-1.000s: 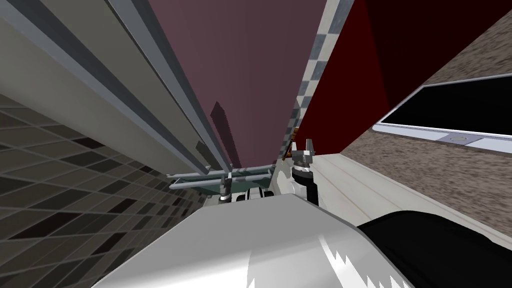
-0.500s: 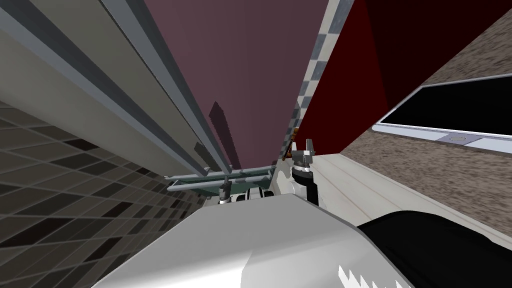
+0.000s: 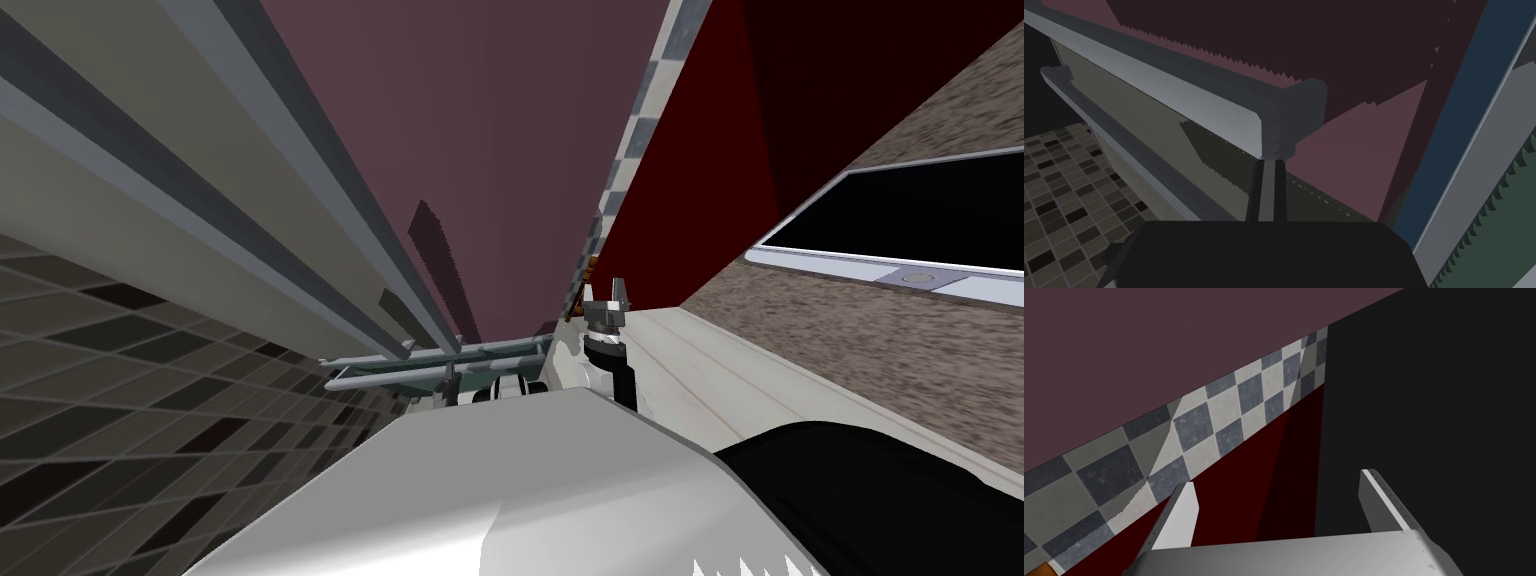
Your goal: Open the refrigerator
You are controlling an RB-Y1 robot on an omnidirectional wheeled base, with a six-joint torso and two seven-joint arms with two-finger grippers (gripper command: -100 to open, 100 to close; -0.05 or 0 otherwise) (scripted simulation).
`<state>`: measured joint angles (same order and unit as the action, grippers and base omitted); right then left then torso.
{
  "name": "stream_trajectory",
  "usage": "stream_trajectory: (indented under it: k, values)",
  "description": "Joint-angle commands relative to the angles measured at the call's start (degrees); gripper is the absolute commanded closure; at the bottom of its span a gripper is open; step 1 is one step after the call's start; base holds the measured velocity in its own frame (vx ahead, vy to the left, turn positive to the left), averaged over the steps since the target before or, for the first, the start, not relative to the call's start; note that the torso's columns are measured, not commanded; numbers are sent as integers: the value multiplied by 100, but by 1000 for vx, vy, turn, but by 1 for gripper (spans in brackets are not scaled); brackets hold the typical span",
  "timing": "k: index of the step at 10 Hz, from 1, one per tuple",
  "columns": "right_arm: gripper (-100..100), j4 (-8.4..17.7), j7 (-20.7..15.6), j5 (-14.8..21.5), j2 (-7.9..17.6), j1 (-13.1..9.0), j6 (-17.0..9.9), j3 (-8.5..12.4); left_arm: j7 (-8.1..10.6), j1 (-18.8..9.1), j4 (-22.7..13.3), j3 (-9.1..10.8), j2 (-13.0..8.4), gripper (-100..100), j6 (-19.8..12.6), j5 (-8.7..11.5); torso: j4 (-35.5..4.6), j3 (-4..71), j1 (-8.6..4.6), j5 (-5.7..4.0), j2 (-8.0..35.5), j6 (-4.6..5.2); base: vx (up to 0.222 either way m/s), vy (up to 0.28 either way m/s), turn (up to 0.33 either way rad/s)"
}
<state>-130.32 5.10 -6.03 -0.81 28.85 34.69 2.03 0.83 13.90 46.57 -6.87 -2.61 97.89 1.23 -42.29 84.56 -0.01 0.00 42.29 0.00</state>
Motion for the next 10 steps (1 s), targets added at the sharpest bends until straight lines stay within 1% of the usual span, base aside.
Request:
stream_trajectory:
  k: [1,2,3,5,7,8,9,10]
  values:
    - [0,0,0,0,0,0,0,0,7,3,-25,-2,-114,-100,-231,3,-1,-1,1,0,3,1,0,0,0]
    - [0,0,0,0,0,0,0,0,14,-2,-41,-3,-190,-100,-372,6,-1,-3,3,1,5,0,0,0,0]
    - [0,0,0,0,0,0,0,0,14,-2,-41,-3,-190,-100,-408,6,-1,-2,3,1,4,0,0,0,0]
    - [0,0,0,0,0,0,0,0,33,-13,-80,-7,-325,-100,-716,16,0,1,1,0,-1,0,0,0,0]
    - [0,0,0,0,0,0,0,0,58,-25,-124,-12,-414,-100,-921,28,1,1,0,0,-1,0,1,1,-15]
    - [0,0,0,0,0,0,0,0,102,-41,-183,-24,-470,-100,-1066,51,0,1,1,0,-2,0,6,5,-4]
    - [0,0,0,0,0,0,0,0,190,-61,-266,-54,-477,-100,-1068,97,1,2,2,0,-2,0,7,11,-31]
    - [0,0,0,0,0,-1,0,0,299,-46,-230,-110,-594,-100,-1026,155,5,0,5,5,-6,1,10,15,-42]
